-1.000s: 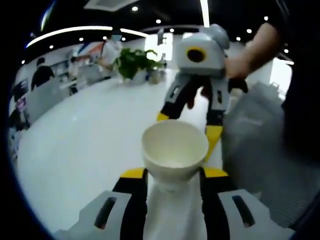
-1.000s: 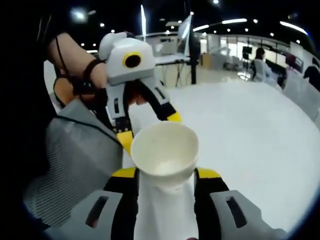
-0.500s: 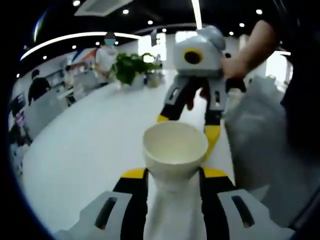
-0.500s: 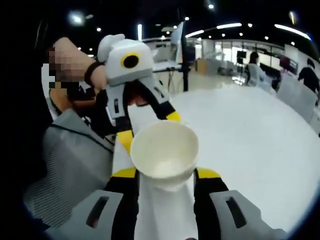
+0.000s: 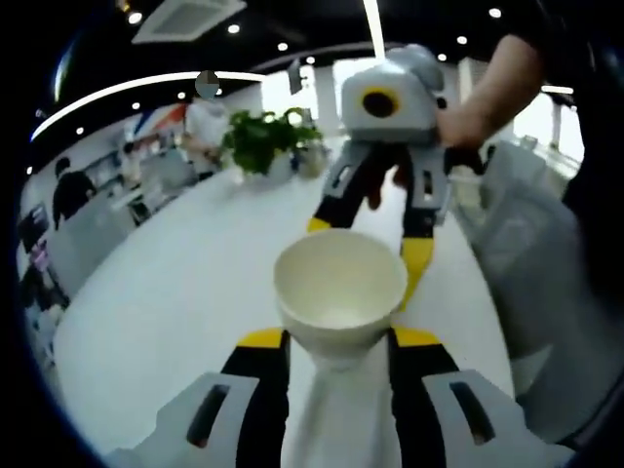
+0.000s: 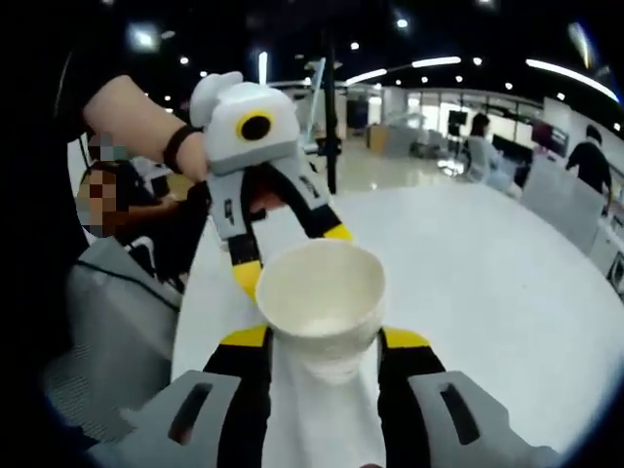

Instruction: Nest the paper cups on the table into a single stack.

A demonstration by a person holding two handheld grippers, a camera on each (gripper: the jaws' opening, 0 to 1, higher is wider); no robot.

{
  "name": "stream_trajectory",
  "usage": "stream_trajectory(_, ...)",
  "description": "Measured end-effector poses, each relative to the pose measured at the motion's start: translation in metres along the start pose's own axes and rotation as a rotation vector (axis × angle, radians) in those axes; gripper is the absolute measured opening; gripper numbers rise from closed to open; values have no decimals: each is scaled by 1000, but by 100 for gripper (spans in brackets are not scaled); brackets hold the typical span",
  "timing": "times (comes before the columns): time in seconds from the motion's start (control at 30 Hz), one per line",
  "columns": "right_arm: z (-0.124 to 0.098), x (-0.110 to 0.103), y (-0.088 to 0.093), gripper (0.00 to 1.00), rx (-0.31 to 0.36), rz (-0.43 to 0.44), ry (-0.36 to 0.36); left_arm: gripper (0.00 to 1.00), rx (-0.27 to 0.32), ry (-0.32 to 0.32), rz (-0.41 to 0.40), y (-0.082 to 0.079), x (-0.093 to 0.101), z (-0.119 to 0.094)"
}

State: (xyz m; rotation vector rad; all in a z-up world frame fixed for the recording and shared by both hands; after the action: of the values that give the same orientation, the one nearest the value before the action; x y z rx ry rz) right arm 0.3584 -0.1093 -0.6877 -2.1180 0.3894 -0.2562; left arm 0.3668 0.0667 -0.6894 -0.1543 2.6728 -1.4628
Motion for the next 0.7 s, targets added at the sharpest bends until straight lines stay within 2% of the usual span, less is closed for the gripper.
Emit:
stream_trajectory(0.23, 10, 30, 0, 39, -3, -5, 8, 38, 1, -5, -9, 0, -29, 10)
stream_trajectory(0.4, 21, 46, 6, 39, -4, 7, 7, 38, -9, 1, -32, 6, -46, 18)
stream_trajectory(0.7, 34, 58, 16, 39, -20, 51, 4, 39, -24, 7, -80, 16, -59, 30)
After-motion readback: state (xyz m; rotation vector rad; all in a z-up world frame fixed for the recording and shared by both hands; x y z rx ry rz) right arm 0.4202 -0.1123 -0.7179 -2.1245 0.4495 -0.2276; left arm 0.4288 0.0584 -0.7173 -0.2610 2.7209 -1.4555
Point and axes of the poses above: the point that each gripper's makers call its tool centre point, and the gripper's own axes: z roughly forward along the fingers, x roughly to its right, y roughly out of its underside, the point moved 10 cm from there along -z, roughly backward along the fingers, and after that the axes turned 5 degrees about y, right-handed, at the moved point
